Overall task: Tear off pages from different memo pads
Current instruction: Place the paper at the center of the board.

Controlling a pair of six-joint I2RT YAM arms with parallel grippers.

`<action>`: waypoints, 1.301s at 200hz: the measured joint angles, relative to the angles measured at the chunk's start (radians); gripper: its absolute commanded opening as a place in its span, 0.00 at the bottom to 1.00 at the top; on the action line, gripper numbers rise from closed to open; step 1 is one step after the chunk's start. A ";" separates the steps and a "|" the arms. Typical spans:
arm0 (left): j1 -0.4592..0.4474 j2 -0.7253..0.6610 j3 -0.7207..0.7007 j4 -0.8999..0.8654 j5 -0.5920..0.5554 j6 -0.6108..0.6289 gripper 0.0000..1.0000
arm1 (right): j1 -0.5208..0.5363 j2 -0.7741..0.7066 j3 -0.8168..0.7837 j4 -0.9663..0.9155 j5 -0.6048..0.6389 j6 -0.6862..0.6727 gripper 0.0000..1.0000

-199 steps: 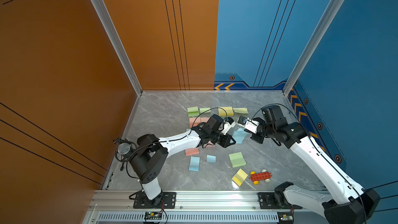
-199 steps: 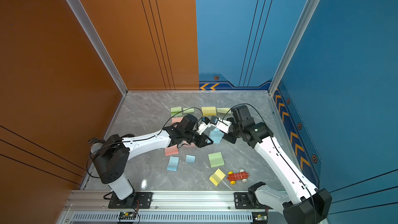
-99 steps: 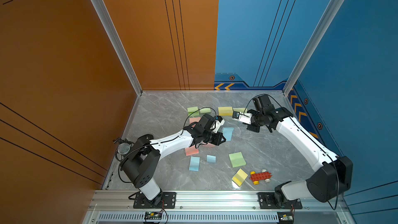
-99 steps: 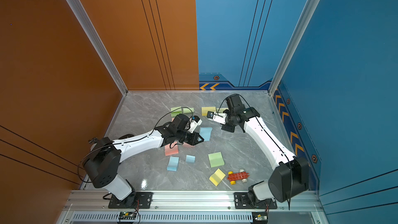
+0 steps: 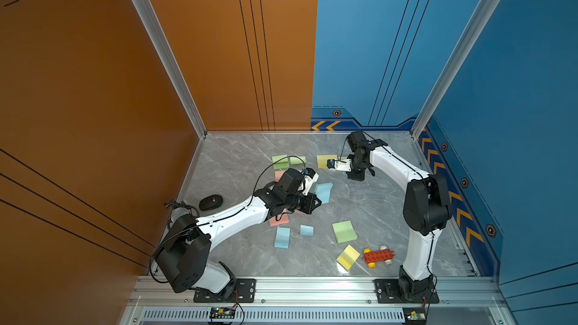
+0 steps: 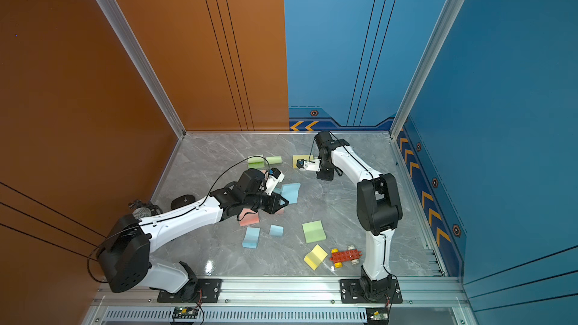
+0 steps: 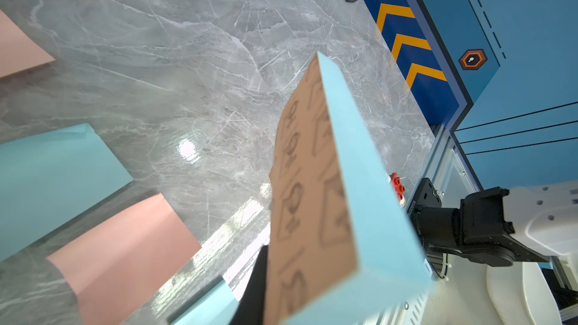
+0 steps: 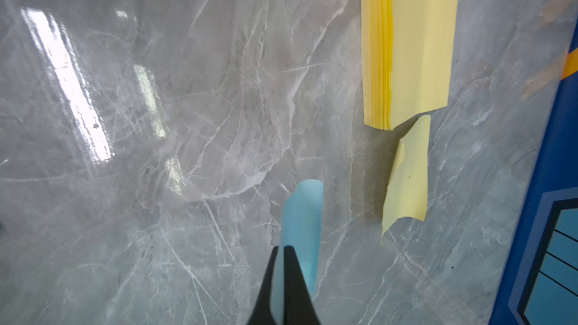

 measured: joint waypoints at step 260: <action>0.004 0.045 0.017 -0.001 -0.034 -0.004 0.00 | -0.030 0.029 -0.158 -0.053 -0.075 0.075 0.43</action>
